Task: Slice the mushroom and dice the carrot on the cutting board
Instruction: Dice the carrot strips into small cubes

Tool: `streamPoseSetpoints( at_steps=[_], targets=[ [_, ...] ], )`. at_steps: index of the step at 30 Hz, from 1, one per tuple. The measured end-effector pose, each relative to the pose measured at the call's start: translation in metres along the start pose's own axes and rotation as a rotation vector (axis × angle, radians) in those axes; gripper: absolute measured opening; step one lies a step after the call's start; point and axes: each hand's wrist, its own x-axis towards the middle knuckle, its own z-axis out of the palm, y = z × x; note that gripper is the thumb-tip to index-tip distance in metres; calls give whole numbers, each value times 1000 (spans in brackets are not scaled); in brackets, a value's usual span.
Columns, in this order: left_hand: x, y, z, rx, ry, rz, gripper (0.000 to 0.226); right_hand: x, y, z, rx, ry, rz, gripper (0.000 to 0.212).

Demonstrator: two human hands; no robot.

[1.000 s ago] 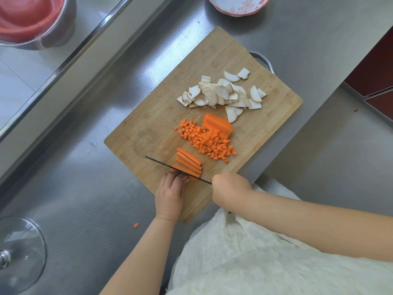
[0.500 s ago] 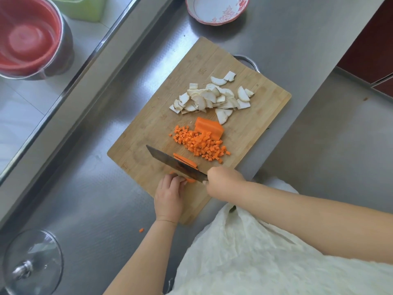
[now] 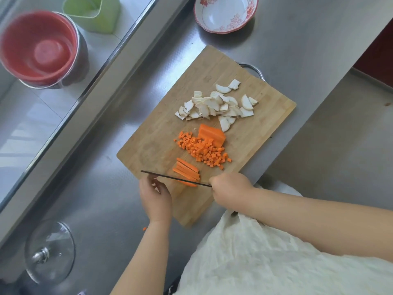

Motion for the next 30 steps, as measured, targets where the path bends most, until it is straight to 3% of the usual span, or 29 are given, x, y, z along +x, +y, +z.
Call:
streamPoseSetpoints(
  at_steps=[4, 8, 11, 14, 20, 22, 25, 30],
  targets=[
    [12, -3, -10, 317, -184, 252, 31, 0, 13, -1, 64, 69, 19, 21],
    [20, -15, -8, 582, -404, 629, 56, -3, 26, -6, 155, 120, 33, 27],
    [26, -11, -2, 634, -490, 671, 71, -7, 33, -12, 175, 167, 15, 30],
    [32, -5, 6, 700, -547, 840, 83, -11, 35, -17, 220, 211, 6, 34],
    [51, 2, 17, 720, -602, 1089, 68, -4, 41, -22, 351, 256, 52, 30],
    [55, 3, 18, 722, -576, 1093, 64, -4, 42, -25, 355, 248, 61, 27],
    [54, 2, 17, 705, -573, 962, 60, -3, 39, -26, 346, 228, 73, 24],
    [30, -3, 12, 602, -546, 449, 57, 2, 28, -27, 293, 143, 72, 23]
  ],
)
